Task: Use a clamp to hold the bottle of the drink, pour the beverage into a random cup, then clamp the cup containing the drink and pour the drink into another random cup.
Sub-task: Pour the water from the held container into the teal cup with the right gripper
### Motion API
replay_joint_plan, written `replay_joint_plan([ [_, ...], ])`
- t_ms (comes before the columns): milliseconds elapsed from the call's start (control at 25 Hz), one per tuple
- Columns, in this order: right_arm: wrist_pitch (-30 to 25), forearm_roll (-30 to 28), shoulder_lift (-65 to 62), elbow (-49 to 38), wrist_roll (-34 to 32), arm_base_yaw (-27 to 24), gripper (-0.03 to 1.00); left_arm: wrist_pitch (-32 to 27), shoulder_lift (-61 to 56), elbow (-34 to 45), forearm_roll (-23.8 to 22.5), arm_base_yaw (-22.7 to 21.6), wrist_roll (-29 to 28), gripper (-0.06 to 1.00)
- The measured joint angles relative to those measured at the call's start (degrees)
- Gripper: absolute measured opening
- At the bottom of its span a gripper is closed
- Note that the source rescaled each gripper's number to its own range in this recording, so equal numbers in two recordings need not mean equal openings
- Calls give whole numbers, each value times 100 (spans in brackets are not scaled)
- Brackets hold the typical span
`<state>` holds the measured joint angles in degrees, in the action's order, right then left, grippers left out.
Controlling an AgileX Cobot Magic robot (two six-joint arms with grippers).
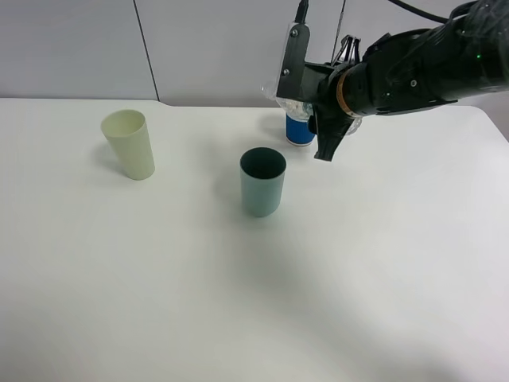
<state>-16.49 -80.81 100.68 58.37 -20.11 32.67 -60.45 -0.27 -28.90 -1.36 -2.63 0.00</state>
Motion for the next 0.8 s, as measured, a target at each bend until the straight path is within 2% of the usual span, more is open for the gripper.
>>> replay_joint_plan([
  [160, 11, -366, 0, 0, 131, 0, 0, 0, 0, 0, 0, 0, 0, 100],
  [320, 31, -533, 0, 0, 537, 0, 0, 0, 0, 0, -6, 0, 0, 100],
  [800, 162, -594, 0, -179, 1713, 0, 0, 0, 0, 0, -6, 0, 0, 100],
])
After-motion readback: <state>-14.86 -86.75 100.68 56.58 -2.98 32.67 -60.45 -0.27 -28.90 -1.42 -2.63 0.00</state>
